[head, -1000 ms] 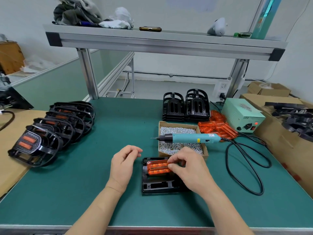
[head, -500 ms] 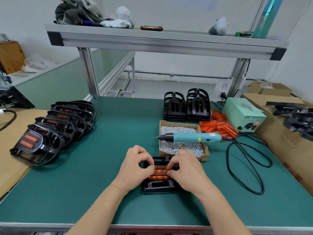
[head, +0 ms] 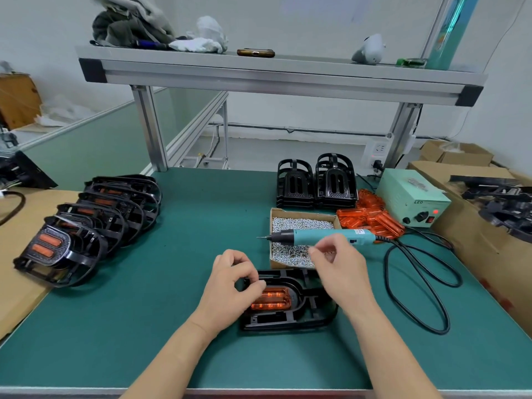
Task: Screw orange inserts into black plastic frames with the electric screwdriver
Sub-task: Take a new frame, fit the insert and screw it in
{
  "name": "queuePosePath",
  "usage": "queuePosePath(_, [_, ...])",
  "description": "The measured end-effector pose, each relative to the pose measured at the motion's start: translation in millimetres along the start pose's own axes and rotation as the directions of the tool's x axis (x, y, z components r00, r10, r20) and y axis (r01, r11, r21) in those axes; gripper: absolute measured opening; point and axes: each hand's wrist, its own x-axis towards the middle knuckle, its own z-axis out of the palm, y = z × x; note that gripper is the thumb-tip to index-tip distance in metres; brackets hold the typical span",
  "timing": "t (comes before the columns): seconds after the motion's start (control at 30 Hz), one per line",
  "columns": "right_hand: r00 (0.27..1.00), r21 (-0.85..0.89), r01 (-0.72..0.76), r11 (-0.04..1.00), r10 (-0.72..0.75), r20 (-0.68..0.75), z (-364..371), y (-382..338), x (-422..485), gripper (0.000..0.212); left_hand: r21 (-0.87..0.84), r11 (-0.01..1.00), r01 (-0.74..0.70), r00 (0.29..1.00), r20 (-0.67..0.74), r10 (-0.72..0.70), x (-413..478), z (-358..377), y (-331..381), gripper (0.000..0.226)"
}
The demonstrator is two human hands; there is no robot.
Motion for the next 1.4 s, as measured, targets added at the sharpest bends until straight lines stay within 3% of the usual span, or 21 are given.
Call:
queuePosePath(0.07, [0.972, 0.343, -0.230, 0.911, 0.234, 0.029, -3.9, -0.1, 6.1, 0.012, -0.015, 1.000, 0.011, 0.999, -0.037, -0.012, -0.1, -1.5, 1.0, 0.022])
queuePosePath(0.17, [0.876, 0.773, -0.438, 0.458, 0.412, 0.252, -5.9, -0.7, 10.6, 0.040, -0.021, 1.000, 0.018, 0.998, -0.052, -0.019, 0.0, -1.4, 1.6, 0.021])
queuePosePath(0.2, [0.844, 0.839, -0.457, 0.296, 0.441, 0.305, -6.1, -1.4, 12.1, 0.045, -0.021, 1.000, 0.019, 0.998, -0.055, -0.020, -0.1, -1.1, 1.6, 0.022])
queuePosePath(0.27, [0.789, 0.884, -0.462, 0.066, 0.486, 0.376, -6.4, -5.4, 17.8, 0.051, -0.016, 1.000, 0.020, 0.998, -0.056, -0.021, -0.2, -0.3, 1.4, 0.022])
queuePosePath(0.4, [0.726, 0.884, -0.438, -0.167, 0.514, 0.457, -3.5, -16.1, 34.7, 0.054, -0.013, 1.000, 0.013, 0.998, -0.065, -0.014, -0.2, -0.1, 2.2, 0.021])
queuePosePath(0.6, [0.647, 0.840, -0.502, -0.206, 0.555, 0.522, 5.7, -17.8, 52.8, 0.048, 0.050, 0.999, 0.015, 0.996, -0.092, -0.010, 5.2, 1.3, 4.6, 0.015])
queuePosePath(0.8, [0.653, 0.878, -0.461, -0.129, 0.620, 0.434, 16.9, -21.2, 63.9, 0.042, 0.173, 0.985, -0.020, 0.990, -0.136, 0.044, 29.3, 9.1, 18.9, 0.004])
queuePosePath(0.93, [0.679, 0.913, -0.400, -0.087, 0.641, 0.358, 18.6, -22.9, 68.2, 0.029, 0.210, 0.978, 0.019, 0.984, -0.178, 0.019, 45.8, 10.8, 25.1, 0.010])
queuePosePath(1.13, [0.718, 0.956, -0.292, -0.017, 0.656, 0.231, 6.3, -21.3, 78.9, 0.023, 0.369, 0.928, -0.052, 0.998, -0.020, 0.064, 64.1, 22.6, 34.9, 0.017])
queuePosePath(1.23, [0.709, 0.954, -0.296, -0.042, 0.659, 0.249, 2.0, -21.6, 82.9, 0.024, 0.467, 0.878, -0.103, 0.993, 0.094, 0.066, 70.0, 32.5, 37.0, 0.022])
queuePosePath(1.4, [0.714, 0.958, -0.262, -0.114, 0.645, 0.272, 2.2, -23.2, 82.1, 0.021, 0.556, 0.826, -0.091, 0.973, 0.227, -0.046, 87.2, 38.7, 43.2, 0.019])
